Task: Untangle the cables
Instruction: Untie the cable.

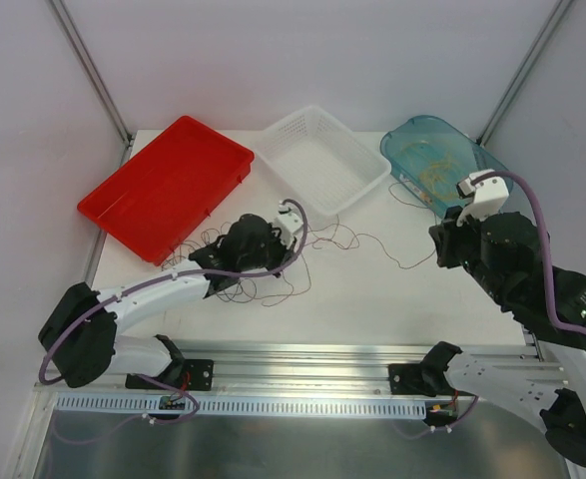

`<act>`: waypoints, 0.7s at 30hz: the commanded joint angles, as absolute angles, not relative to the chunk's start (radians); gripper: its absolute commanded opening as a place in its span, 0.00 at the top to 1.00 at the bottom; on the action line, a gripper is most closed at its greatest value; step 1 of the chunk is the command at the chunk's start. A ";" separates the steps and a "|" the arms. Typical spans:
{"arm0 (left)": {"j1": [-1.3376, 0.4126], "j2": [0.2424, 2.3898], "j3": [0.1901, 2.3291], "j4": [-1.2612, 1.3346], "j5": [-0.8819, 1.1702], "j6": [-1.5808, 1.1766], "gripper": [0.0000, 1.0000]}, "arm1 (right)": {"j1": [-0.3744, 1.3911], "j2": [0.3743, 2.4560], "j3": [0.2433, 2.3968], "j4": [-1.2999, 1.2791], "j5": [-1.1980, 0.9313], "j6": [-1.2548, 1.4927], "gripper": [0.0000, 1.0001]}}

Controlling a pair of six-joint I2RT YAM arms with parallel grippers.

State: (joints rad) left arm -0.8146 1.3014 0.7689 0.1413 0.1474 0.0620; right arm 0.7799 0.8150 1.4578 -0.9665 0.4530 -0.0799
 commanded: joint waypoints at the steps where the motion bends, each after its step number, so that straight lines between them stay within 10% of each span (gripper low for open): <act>1: -0.717 1.263 0.716 0.085 0.052 -0.108 1.00 | 0.770 0.787 1.471 -1.046 0.607 -0.117 0.99; 21: -0.290 1.189 0.652 -0.190 -0.029 -0.426 1.00 | 0.769 0.684 1.618 -1.101 0.711 -0.164 0.99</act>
State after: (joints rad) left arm -0.3157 1.2079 0.6514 -0.1669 -0.0368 -0.3801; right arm 0.7734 0.7029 1.5837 -1.0943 0.6998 -0.1371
